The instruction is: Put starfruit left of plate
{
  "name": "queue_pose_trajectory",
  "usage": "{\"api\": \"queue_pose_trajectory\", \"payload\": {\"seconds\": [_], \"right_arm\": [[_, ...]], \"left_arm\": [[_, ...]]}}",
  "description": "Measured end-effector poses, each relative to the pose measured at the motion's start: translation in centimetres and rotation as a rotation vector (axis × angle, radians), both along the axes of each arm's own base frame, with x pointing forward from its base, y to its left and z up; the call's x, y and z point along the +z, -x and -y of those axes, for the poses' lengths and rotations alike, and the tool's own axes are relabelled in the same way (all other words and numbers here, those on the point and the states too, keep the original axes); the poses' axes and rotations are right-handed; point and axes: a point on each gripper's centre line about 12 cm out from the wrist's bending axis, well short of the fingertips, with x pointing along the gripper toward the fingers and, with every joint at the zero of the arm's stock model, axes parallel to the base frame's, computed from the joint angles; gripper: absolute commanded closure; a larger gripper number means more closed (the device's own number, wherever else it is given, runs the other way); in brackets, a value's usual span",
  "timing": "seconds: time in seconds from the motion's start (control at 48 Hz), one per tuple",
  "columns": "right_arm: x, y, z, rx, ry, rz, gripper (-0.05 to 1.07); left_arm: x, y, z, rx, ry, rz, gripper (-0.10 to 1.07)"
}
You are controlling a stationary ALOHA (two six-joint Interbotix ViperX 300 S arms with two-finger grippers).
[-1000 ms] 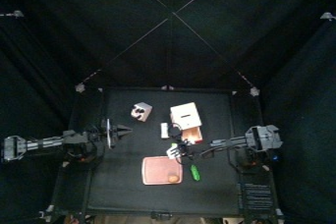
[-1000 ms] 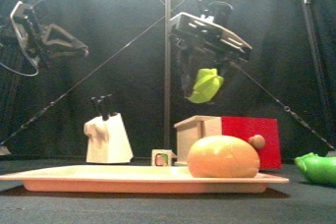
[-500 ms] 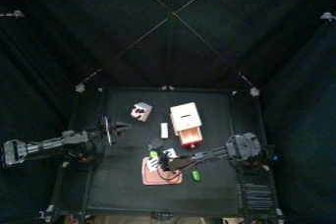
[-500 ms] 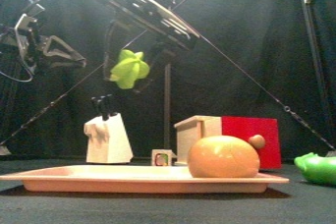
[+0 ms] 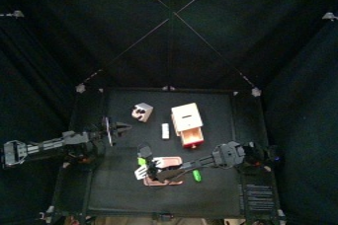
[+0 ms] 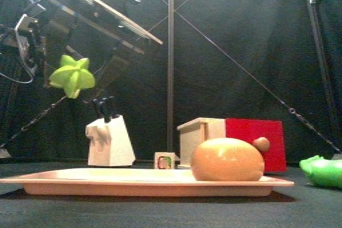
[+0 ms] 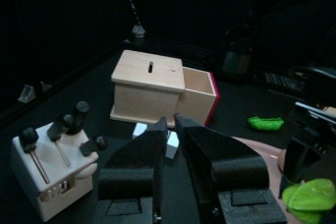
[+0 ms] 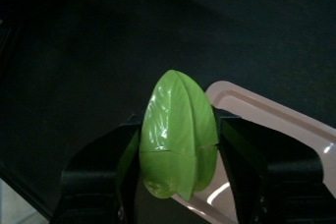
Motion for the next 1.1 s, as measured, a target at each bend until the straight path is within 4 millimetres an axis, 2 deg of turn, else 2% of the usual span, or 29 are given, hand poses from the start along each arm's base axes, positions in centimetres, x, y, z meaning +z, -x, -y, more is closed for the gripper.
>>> {"api": "queue_pose_trajectory", "payload": {"seconds": [0.125,0.354,0.812,1.104], "right_arm": [[-1.2,-0.9,0.3,-0.077,0.019,0.023,0.43],[-1.0,-1.2,0.1,-0.165,0.035,0.077,0.43],[-3.7,-3.6,-1.6,-0.158,-0.057,0.145,0.43],[-5.7,-3.7,-1.8,-0.183,-0.091,0.110,0.42]], "left_arm": [[0.0,0.0,0.0,0.001,0.000,0.001,0.38],[0.0,0.0,0.0,0.001,-0.001,0.000,0.38],[0.0,0.0,0.0,0.000,-0.001,0.000,0.38],[0.0,0.0,0.0,0.001,-0.001,0.000,0.38]]}}
